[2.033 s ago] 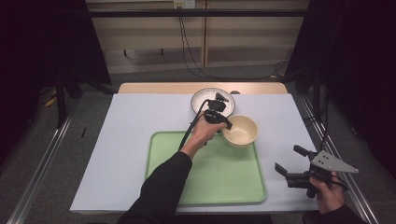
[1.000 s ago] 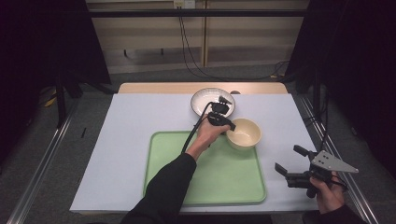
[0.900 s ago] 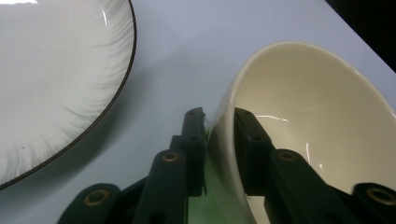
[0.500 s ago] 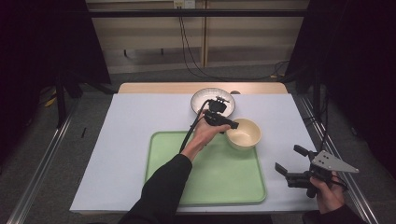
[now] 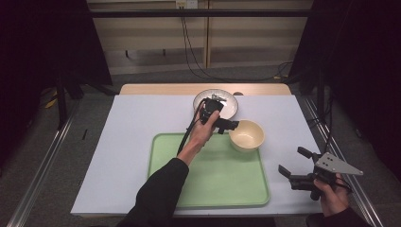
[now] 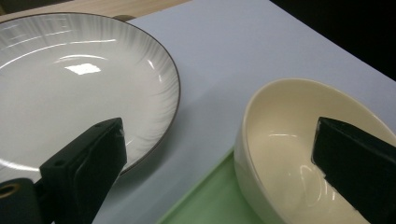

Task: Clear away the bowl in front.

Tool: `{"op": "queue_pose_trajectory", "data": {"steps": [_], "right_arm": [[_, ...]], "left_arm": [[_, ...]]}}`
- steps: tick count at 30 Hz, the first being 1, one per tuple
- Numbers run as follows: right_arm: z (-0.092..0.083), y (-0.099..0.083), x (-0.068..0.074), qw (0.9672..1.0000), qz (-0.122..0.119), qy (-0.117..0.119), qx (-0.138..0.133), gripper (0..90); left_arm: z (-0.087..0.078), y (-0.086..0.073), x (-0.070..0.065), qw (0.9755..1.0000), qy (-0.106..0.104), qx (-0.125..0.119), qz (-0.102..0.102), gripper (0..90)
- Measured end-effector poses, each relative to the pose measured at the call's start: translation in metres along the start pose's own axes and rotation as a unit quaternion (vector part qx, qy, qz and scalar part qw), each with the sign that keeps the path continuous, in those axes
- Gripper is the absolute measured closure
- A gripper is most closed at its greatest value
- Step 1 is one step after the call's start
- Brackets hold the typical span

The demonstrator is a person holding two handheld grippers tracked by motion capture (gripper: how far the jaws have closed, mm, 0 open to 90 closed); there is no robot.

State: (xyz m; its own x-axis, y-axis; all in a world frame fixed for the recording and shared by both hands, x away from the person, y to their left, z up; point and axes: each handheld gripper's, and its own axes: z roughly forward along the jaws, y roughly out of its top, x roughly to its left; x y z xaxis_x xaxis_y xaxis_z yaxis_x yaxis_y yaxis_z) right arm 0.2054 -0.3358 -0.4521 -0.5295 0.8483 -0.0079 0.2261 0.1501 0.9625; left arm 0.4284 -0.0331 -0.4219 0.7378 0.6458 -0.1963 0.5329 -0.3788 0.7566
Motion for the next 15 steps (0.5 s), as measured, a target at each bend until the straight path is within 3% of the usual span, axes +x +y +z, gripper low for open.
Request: {"op": "queue_pose_trajectory", "data": {"steps": [3, 10, 15], "right_arm": [[0.0, 0.0, 0.0, 1.0, 0.0, -0.002, -0.001, 1.4], [0.0, 0.0, 0.0, 1.0, -0.001, -0.004, -0.001, 1.4], [0.0, 0.0, 0.0, 1.0, -0.001, -0.004, -0.001, 1.4]], "left_arm": [[-0.005, 0.0, 0.0, 0.9999, 0.009, -0.005, 0.002, 3.4], [-0.026, -0.01, 0.002, 0.998, 0.035, -0.047, 0.022, 2.8], [-0.039, -0.017, 0.004, 0.9966, 0.047, -0.064, 0.021, 2.4]]}}
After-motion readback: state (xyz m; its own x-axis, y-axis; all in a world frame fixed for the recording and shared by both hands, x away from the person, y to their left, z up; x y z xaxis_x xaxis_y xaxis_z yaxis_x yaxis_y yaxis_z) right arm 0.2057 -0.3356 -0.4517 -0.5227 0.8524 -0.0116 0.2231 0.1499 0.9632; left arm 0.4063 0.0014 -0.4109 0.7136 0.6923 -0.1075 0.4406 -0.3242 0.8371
